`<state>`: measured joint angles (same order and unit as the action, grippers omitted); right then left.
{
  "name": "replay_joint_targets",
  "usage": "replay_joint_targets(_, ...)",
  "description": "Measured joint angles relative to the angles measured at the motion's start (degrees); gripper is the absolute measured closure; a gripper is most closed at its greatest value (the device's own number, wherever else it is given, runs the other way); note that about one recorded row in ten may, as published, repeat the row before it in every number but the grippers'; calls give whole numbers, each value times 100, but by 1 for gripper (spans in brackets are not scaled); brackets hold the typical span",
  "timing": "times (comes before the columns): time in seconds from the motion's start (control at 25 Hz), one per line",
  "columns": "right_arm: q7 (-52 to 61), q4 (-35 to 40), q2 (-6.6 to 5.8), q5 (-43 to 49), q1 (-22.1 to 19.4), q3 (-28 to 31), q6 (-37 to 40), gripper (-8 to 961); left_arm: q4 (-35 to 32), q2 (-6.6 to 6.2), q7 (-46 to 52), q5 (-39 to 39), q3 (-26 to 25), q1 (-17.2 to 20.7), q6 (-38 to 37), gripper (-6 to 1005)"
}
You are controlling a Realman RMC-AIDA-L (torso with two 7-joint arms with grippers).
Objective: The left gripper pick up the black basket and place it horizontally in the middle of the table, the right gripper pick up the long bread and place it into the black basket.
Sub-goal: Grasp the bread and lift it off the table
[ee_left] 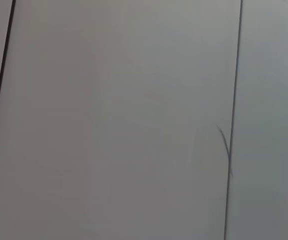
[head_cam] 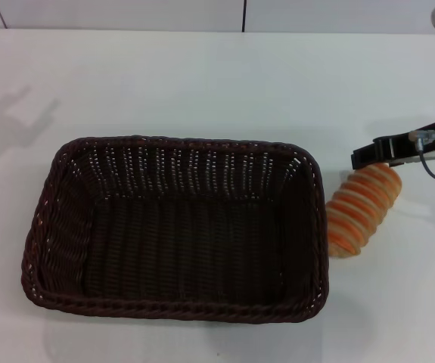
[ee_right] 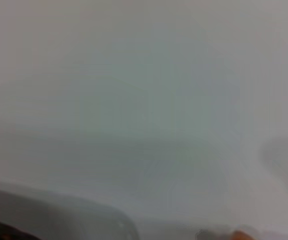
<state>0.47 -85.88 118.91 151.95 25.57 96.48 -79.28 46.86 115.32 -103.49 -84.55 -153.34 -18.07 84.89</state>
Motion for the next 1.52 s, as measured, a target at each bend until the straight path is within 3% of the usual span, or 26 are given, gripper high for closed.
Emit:
replay_joint_targets(0.52,445,37,3,-44,-60,378,-192,416,-1,4,-170,32,-11,-19,42,364)
replay_joint_targets(0.96,783,466,-3,-564,-12,1103,-384,431,60,17,-328,37,-21,-101,69,364)
replay_joint_targets(1.52,947,929,-8,-549,-38,1184,-286,450,47,42,-575,108,-174,-122,139,364)
